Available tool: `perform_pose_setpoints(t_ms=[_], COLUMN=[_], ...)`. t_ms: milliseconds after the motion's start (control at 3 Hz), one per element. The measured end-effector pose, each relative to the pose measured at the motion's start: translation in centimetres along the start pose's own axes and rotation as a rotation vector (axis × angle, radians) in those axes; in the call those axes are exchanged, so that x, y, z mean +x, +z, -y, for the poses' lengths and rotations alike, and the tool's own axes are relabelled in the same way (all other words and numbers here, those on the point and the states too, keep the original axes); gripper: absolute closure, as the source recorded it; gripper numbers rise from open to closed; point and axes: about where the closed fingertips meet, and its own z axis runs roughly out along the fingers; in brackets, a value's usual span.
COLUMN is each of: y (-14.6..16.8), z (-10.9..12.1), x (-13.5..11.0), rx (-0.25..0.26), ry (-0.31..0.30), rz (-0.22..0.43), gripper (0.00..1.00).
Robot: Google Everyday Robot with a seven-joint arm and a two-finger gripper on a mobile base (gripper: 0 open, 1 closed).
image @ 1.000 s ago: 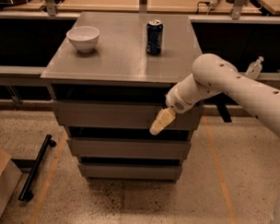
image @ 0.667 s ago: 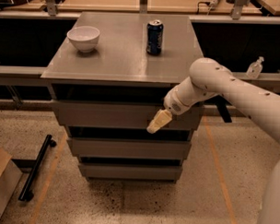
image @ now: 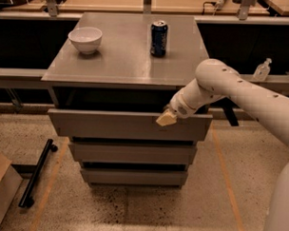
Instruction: Open top drawer
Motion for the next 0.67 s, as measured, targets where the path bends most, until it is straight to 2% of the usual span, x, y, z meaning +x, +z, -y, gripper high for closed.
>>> perform_pose_setpoints(t_ms=[333,667], y=[-0.53,-0.54], z=[-0.04,-0.04], x=[-0.34,-0.36], rx=[0.0,0.0], ry=[0.0,0.0], rz=[0.0,0.0], gripper=[0.96,0.91])
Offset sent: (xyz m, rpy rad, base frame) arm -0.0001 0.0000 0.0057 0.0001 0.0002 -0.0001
